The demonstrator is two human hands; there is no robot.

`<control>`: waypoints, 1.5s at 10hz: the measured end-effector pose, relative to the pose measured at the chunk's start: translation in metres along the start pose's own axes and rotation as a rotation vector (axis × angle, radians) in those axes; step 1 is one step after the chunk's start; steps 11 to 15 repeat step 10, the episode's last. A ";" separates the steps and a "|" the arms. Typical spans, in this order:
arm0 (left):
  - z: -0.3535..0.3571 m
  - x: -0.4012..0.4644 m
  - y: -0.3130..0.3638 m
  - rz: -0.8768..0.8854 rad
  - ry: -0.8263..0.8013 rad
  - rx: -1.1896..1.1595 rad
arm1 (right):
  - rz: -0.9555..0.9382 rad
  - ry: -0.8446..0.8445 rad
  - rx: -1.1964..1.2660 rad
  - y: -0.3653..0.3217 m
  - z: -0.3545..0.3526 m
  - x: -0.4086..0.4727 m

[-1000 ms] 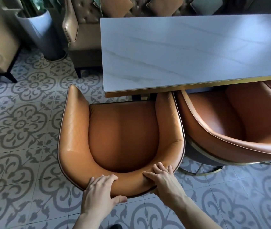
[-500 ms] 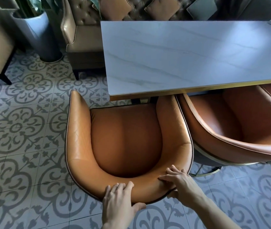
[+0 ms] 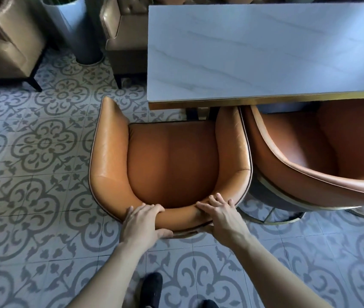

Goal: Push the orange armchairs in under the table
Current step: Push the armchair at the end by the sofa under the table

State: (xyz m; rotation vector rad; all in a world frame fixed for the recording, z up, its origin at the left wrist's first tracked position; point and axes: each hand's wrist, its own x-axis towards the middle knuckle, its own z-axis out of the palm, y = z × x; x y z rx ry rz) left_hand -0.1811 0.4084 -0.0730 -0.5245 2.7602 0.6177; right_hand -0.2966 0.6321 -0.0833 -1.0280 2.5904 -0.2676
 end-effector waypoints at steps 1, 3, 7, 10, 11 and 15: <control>0.004 -0.005 0.004 -0.047 0.012 0.004 | -0.032 0.012 -0.024 0.003 0.007 -0.001; 0.009 -0.008 0.004 -0.079 0.024 -0.004 | -0.040 -0.002 -0.031 0.005 0.011 -0.001; 0.013 -0.013 0.010 -0.069 0.080 -0.036 | 0.017 -0.053 0.007 0.002 0.003 0.000; -0.037 -0.059 -0.002 -0.032 -0.034 -0.071 | 0.159 -0.106 0.085 -0.035 -0.038 -0.040; -0.037 -0.059 -0.002 -0.032 -0.034 -0.071 | 0.159 -0.106 0.085 -0.035 -0.038 -0.040; -0.037 -0.059 -0.002 -0.032 -0.034 -0.071 | 0.159 -0.106 0.085 -0.035 -0.038 -0.040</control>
